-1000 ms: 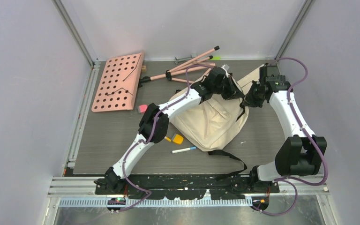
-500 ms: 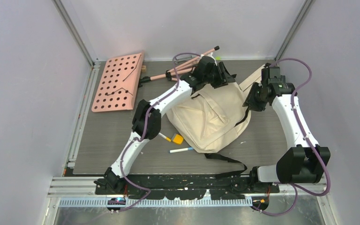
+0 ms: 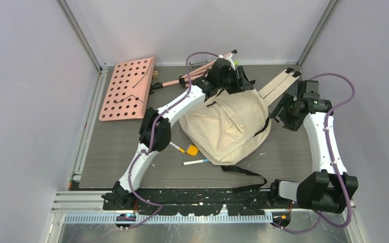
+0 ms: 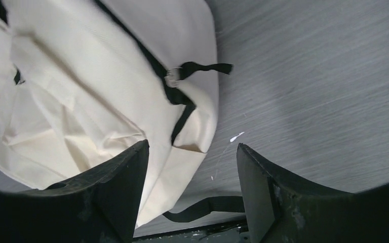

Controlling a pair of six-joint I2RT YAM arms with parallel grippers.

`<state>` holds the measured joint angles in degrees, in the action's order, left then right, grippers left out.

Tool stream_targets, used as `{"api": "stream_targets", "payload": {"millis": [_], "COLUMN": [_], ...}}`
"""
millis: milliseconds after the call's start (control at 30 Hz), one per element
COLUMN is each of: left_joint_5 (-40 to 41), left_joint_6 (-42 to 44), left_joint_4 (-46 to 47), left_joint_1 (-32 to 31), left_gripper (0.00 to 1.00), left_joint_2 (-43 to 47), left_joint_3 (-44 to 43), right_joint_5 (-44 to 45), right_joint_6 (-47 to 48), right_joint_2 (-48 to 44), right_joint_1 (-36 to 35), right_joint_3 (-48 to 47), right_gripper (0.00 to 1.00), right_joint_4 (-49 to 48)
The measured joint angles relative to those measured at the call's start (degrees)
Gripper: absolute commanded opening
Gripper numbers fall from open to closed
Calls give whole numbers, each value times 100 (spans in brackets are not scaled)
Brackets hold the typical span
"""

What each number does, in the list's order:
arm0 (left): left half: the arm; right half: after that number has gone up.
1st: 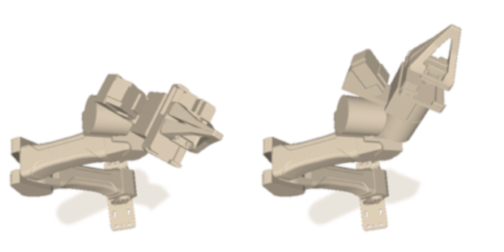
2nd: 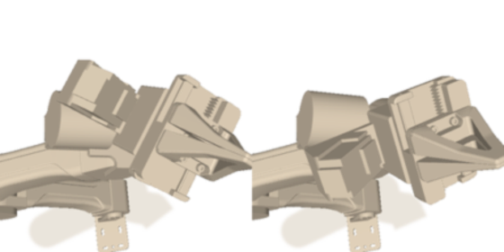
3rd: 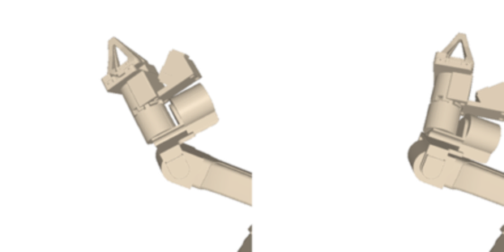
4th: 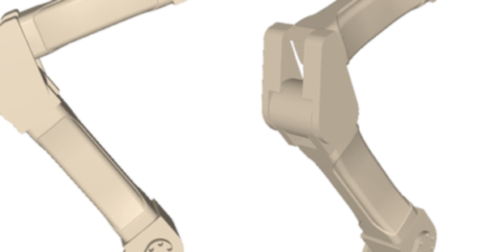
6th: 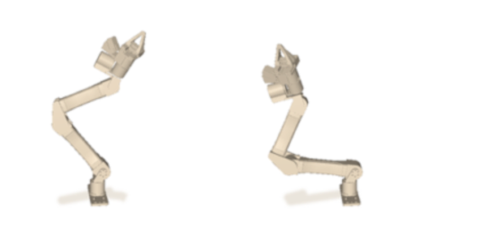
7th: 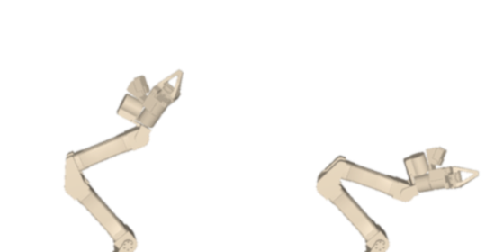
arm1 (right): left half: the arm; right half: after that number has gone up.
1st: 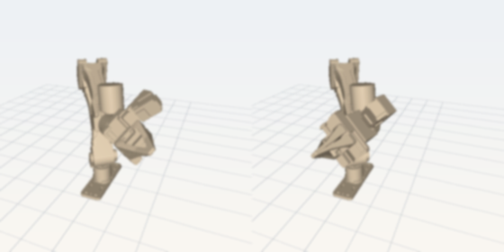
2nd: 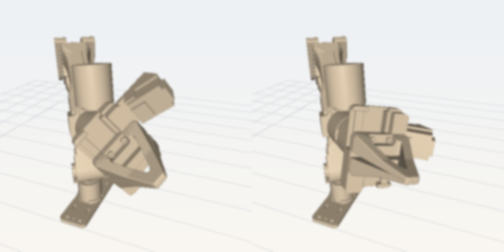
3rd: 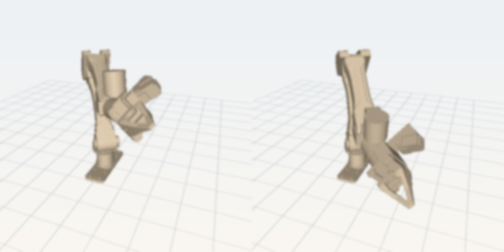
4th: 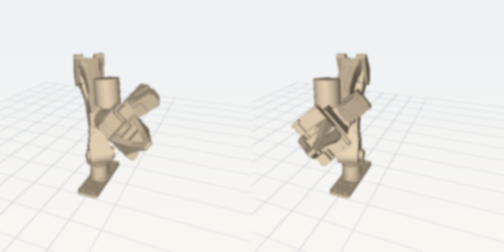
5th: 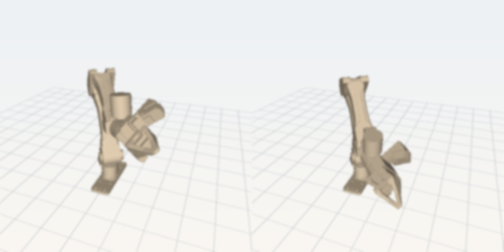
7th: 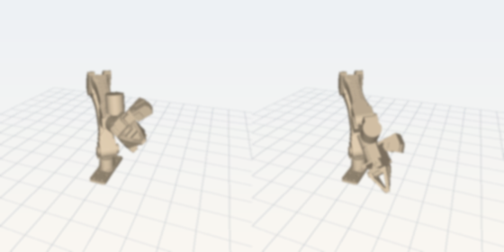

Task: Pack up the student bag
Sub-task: Zip the student bag at the center of the board.

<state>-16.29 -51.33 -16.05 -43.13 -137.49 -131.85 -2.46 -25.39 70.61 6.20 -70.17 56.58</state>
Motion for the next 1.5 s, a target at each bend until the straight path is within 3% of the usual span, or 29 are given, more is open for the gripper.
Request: {"api": "stream_targets", "payload": {"millis": [267,533,733,1000,1500], "left_joint_5": [-210,-286,-308,-330,-330], "left_joint_6": [-85,-140,-173,-179,-181], "left_joint_4": [-229,-275,-280,-286,-315], "left_joint_1": [-153,-186,-184,-179,-173], "left_gripper": [54,54,54,54,54], "left_joint_2": [0,26,74,227,229], "left_joint_3": [7,219,254,350,374], "right_joint_5": [-1163,-2186,-2494,-3141,-3416], "right_joint_6": [-284,-664,-634,-109,761], "right_joint_2": [24,229,870,1836,2262], "right_joint_1": [1237,1456,1456,1438,798], "right_joint_3": [1060,1491,1296,702,413], "right_gripper": [74,62,55,53,62], "right_joint_4": [-905,-2625,-3213,-3112,-2518]}}
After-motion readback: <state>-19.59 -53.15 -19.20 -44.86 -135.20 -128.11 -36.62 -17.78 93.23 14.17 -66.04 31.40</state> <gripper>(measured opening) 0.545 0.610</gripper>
